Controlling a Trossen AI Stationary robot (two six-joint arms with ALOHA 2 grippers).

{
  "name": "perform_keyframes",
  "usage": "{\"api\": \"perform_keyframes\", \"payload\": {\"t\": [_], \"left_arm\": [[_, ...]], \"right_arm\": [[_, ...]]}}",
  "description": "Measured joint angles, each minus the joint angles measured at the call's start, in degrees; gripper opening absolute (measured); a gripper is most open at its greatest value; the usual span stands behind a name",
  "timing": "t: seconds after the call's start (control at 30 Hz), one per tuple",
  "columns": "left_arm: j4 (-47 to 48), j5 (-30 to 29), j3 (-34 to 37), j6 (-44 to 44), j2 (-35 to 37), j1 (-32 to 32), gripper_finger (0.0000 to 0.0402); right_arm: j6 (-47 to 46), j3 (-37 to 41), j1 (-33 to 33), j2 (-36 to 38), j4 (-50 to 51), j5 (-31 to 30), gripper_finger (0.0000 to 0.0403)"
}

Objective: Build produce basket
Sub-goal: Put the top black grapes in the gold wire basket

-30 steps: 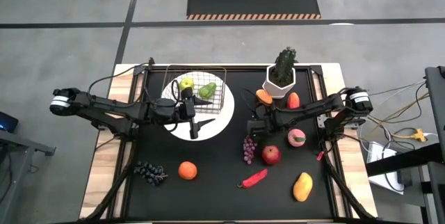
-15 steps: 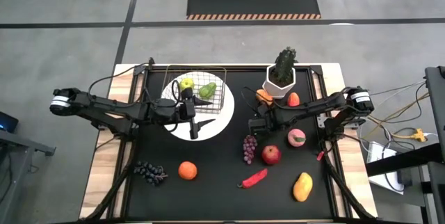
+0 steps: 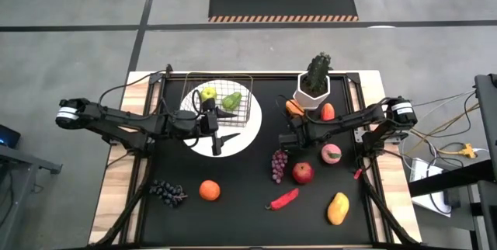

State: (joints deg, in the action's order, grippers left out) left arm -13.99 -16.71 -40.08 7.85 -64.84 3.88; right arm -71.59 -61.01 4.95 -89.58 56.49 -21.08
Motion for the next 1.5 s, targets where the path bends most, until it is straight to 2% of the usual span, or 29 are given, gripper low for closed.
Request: {"api": "perform_keyframes", "payload": {"t": [0.2, 0.57, 0.73, 1.0, 1.3, 1.5], "left_arm": [[-0.01, 0.00, 0.01, 0.01, 0.00, 0.00, 0.0277], [-0.02, 0.00, 0.18, 0.03, -0.02, 0.00, 0.0277], [-0.04, 0.00, 0.20, 0.05, -0.02, 0.00, 0.0277], [-0.04, 0.00, 0.20, 0.05, -0.02, 0.00, 0.0277], [-0.04, 0.00, 0.20, 0.05, -0.02, 0.00, 0.0277], [-0.04, -0.02, 0.20, 0.07, -0.02, 0.00, 0.0277]], "right_arm": [[-0.02, 0.07, 0.00, -0.96, -6.34, -0.46, 0.0199], [-2.58, 0.00, 0.02, -5.91, -7.57, -1.48, 0.0175], [-2.03, -0.02, 0.02, -6.88, -7.66, -1.86, 0.0141], [2.22, 0.06, 0.36, -5.17, -7.22, -2.52, 0.0021], [7.01, -0.52, 0.94, -2.01, -7.48, -3.39, 0.0014], [8.60, -0.55, 2.92, 0.97, -7.70, -8.16, 0.0013]]}}
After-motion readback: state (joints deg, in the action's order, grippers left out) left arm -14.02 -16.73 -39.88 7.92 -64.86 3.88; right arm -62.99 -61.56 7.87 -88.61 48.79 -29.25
